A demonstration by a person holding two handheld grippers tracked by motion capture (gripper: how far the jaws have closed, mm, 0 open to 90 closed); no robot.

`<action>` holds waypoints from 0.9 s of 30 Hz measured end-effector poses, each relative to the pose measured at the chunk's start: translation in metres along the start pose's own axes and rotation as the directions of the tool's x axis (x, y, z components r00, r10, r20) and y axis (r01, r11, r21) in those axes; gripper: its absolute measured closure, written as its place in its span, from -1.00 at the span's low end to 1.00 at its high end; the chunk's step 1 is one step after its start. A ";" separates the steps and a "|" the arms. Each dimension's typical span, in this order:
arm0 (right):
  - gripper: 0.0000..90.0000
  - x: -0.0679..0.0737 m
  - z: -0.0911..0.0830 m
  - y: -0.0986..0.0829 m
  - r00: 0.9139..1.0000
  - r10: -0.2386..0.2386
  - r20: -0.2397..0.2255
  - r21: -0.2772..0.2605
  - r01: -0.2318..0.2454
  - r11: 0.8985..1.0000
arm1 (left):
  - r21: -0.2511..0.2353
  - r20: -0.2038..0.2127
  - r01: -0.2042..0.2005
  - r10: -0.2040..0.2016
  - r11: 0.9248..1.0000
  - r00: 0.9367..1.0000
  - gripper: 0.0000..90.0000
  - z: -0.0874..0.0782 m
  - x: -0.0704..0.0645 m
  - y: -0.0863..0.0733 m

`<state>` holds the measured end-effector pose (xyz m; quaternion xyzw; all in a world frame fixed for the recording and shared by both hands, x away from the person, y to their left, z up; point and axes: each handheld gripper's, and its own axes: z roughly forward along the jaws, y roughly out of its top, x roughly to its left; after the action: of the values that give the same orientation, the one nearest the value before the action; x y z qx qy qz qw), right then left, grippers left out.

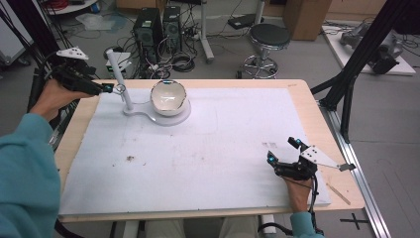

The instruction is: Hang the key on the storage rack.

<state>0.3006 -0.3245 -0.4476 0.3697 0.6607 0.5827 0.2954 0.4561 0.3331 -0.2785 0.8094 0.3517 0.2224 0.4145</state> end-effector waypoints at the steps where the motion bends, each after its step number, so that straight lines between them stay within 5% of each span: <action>1: -0.99 0.000 0.000 0.000 1.000 0.000 -0.003 0.002 0.000 1.000 | -0.019 0.005 -0.003 0.003 1.000 1.000 -0.96 -0.004 -0.004 -0.001; 7: -0.99 0.001 0.000 0.000 1.000 -0.005 -0.001 0.005 0.005 1.000 | -0.144 0.023 -0.033 0.037 0.989 0.999 -0.96 -0.027 -0.033 -0.012; 17: -0.99 0.000 0.000 0.000 1.000 -0.002 -0.003 0.003 0.002 1.000 | -0.302 0.070 -0.070 0.095 0.951 0.993 -0.96 -0.040 -0.090 -0.043; 23: -0.99 0.000 0.000 0.000 1.000 -0.004 -0.002 0.002 0.004 1.000 | -0.397 0.065 -0.039 0.071 0.917 0.995 -0.96 -0.031 -0.120 -0.075; 27: -0.99 0.000 0.000 0.000 1.000 0.000 -0.003 0.002 0.000 1.000 | -0.415 0.085 0.004 0.034 0.910 0.996 -0.96 -0.018 -0.136 -0.105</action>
<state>0.3010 -0.3246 -0.4476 0.3689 0.6617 0.5827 0.2941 0.3152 0.2831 -0.3648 0.7147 0.2712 0.2585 0.5906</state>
